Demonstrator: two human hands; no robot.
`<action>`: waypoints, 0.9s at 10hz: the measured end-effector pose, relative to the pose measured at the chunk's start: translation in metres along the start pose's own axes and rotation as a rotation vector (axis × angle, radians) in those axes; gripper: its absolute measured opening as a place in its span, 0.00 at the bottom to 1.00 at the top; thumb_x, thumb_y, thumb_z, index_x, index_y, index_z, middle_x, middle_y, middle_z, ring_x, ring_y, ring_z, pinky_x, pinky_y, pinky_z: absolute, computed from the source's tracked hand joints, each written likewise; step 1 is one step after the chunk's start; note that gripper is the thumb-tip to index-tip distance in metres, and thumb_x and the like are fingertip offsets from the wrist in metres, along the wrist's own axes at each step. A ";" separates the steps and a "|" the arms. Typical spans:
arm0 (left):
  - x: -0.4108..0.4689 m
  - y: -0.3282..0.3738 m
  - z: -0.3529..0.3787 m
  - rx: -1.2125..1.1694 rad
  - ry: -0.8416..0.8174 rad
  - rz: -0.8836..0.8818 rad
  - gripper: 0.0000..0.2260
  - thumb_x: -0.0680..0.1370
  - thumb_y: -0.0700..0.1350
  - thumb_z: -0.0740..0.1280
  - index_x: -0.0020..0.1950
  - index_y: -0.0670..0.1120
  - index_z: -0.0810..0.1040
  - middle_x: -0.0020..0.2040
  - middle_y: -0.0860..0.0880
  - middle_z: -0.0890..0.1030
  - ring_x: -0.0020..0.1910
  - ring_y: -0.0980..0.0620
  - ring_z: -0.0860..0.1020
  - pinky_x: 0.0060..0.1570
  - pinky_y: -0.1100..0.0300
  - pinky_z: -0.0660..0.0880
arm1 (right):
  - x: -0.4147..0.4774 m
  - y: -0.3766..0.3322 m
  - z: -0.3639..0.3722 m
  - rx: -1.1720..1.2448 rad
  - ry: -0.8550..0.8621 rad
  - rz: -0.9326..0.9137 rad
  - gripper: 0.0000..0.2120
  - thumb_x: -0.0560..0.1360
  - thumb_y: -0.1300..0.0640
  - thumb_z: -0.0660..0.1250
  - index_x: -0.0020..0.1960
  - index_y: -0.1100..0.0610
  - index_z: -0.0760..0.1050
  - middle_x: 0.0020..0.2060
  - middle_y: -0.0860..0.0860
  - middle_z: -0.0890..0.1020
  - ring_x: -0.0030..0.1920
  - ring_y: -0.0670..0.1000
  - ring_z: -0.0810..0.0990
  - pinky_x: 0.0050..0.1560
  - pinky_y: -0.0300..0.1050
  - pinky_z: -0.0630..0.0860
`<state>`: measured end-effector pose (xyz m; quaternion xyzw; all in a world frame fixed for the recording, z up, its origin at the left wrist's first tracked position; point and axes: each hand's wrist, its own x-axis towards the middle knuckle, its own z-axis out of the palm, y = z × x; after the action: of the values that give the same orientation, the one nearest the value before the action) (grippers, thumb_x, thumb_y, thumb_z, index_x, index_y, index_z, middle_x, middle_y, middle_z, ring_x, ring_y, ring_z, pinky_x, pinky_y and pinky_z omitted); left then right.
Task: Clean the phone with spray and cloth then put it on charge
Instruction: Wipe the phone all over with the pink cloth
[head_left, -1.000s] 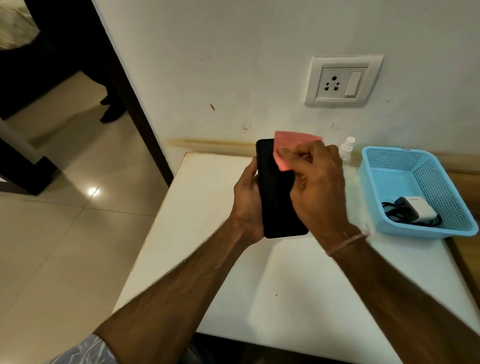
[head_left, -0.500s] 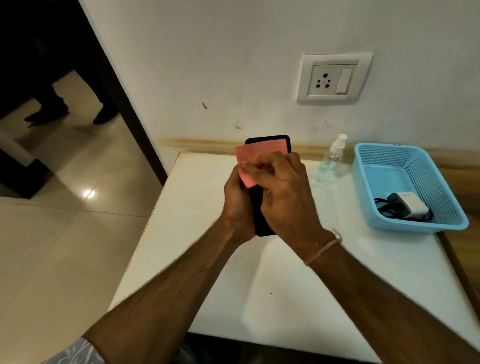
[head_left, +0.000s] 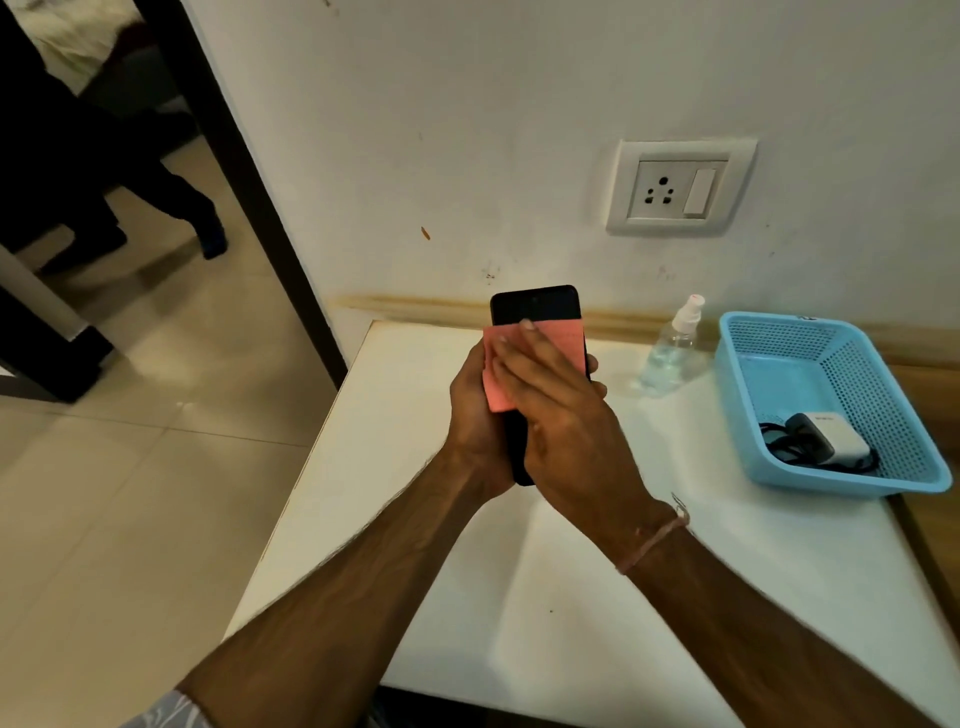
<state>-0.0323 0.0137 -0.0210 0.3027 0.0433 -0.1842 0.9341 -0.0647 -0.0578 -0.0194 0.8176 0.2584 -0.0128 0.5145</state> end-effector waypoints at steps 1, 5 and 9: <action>0.000 0.003 0.000 -0.011 0.031 0.014 0.31 0.78 0.64 0.61 0.71 0.42 0.76 0.62 0.41 0.80 0.63 0.41 0.77 0.65 0.51 0.75 | -0.009 0.019 0.013 0.969 0.470 0.092 0.22 0.78 0.60 0.58 0.71 0.53 0.71 0.71 0.49 0.72 0.74 0.52 0.64 0.75 0.46 0.58; -0.004 0.007 0.002 0.069 0.080 0.019 0.32 0.80 0.65 0.57 0.70 0.42 0.77 0.59 0.40 0.82 0.56 0.40 0.81 0.58 0.50 0.78 | -0.024 0.032 0.040 1.365 0.921 0.098 0.23 0.78 0.65 0.54 0.73 0.60 0.65 0.73 0.53 0.67 0.75 0.54 0.61 0.75 0.51 0.59; -0.014 0.019 0.004 0.016 0.096 0.006 0.29 0.79 0.64 0.59 0.65 0.41 0.79 0.55 0.42 0.83 0.53 0.44 0.82 0.55 0.54 0.78 | -0.016 0.055 0.027 1.133 0.886 -0.164 0.28 0.73 0.75 0.61 0.72 0.63 0.67 0.74 0.56 0.65 0.75 0.57 0.61 0.72 0.56 0.65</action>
<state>-0.0384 0.0301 -0.0051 0.3187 0.0859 -0.1671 0.9290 -0.0485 -0.1056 0.0185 0.8649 0.4570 0.1493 -0.1441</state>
